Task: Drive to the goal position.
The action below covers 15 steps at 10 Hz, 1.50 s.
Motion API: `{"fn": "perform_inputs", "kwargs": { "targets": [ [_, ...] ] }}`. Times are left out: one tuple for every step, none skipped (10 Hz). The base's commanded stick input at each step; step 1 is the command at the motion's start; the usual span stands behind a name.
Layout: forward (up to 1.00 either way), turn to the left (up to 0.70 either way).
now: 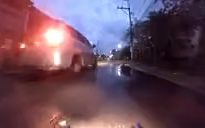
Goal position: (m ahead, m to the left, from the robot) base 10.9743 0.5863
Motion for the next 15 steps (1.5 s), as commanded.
{"fn": "perform_inputs", "kwargs": {
  "targets": [
    [0.50,0.00],
    [0.50,0.00],
    [0.50,0.00],
    [0.50,0.00],
    [0.50,0.00],
    [0.50,0.00],
    [0.50,0.00],
    [0.50,-0.21],
    [0.50,-0.43],
    [0.50,-0.18],
    [0.50,-0.09],
    [0.50,-0.03],
    [0.50,0.00],
    [0.50,0.00],
    [0.50,0.00]
  ]
}}
